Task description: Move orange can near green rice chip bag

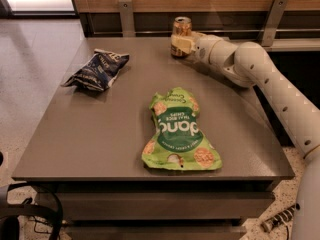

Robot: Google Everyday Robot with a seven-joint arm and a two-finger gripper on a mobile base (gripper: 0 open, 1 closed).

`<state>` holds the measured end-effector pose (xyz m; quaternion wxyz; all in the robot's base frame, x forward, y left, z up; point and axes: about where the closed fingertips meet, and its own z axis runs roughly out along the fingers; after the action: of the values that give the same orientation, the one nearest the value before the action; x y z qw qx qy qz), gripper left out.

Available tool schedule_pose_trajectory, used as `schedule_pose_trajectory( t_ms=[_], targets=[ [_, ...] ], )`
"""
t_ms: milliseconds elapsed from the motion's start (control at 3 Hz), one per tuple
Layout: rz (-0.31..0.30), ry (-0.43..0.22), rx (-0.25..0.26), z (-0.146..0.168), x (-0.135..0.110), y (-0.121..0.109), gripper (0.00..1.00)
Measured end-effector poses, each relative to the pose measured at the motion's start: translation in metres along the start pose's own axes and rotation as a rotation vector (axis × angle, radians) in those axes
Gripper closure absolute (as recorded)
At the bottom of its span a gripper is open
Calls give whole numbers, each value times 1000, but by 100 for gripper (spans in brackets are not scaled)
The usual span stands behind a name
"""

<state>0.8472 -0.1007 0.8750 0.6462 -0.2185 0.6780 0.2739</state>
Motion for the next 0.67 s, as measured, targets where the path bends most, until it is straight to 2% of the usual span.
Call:
schedule_pose_trajectory(
  t_ms=[333, 667],
  targets=[
    [0, 0, 0, 0, 0, 0, 100],
    [-16, 10, 20, -7, -11, -6, 100]
  ],
)
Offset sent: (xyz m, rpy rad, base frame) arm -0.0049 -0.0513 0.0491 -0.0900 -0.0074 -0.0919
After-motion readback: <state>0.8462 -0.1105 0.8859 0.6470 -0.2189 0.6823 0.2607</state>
